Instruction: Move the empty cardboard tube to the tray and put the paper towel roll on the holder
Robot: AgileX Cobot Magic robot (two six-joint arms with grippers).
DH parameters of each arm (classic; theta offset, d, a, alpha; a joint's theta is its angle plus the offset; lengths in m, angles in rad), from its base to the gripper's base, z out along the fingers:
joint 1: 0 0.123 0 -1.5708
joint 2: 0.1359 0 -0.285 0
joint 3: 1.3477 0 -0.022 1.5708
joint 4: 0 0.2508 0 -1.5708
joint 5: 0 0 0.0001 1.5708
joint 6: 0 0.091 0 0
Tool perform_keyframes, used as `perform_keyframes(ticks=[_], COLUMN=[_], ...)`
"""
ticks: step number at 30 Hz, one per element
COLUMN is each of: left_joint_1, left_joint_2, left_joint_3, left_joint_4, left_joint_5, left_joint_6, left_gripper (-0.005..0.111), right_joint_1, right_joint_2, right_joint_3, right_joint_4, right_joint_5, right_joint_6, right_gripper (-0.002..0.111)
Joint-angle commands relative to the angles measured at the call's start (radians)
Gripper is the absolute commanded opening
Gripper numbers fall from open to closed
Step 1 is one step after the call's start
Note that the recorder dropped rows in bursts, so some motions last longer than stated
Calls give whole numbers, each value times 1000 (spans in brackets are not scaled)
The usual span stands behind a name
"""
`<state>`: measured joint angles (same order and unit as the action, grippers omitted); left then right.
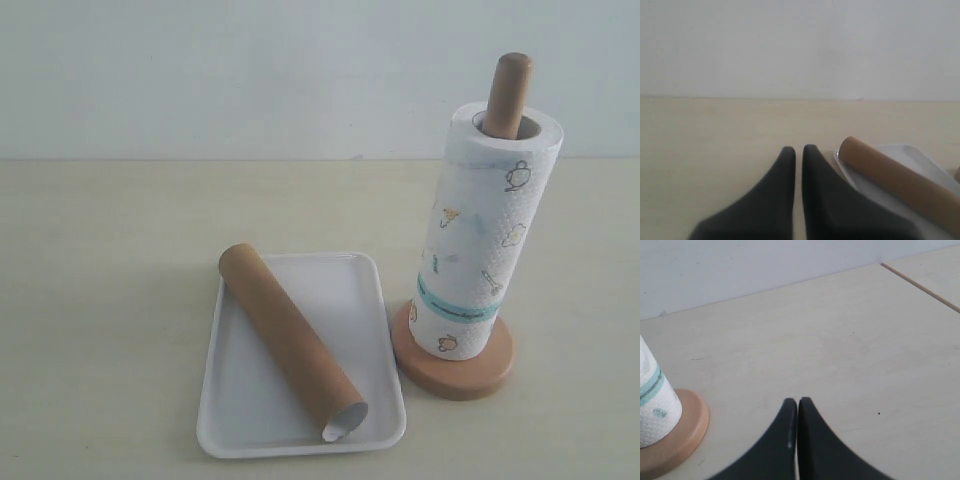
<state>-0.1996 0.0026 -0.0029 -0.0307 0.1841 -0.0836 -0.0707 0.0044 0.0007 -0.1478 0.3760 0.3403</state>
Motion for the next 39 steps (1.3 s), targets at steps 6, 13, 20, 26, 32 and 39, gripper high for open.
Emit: perform_keyframes(ticks=[6,13,20,26,32,39], left_joint_1=[2,32,68,68,68,68], left_joint_2=[-3,-3,-3,-3,-3,-3], left_joint_3=[3,3,3,3,3,3], left_joint_4=[-18,-28,-11,-11,-11,-11], left_joint_5=[127,120,120,120,120,120], left_joint_6=[41,41,41,41,41,41], left_gripper=[5,5,5,5,5,5], right_joint_1=[1,1,1,1,1,1], right_joint_2=[-4,-4,-4,-4,-4,-4], right_joint_3=[-1,-1,-1,-1,-1,-1], right_joint_4=[-1,-1,-1,-1,-1,-1], right_joint_5=[-5,-5,-5,-5,-7,-5], right_joint_6=[-3,-3,-3,-3,-3,-3], right_gripper=[0,0,0,0,0,0])
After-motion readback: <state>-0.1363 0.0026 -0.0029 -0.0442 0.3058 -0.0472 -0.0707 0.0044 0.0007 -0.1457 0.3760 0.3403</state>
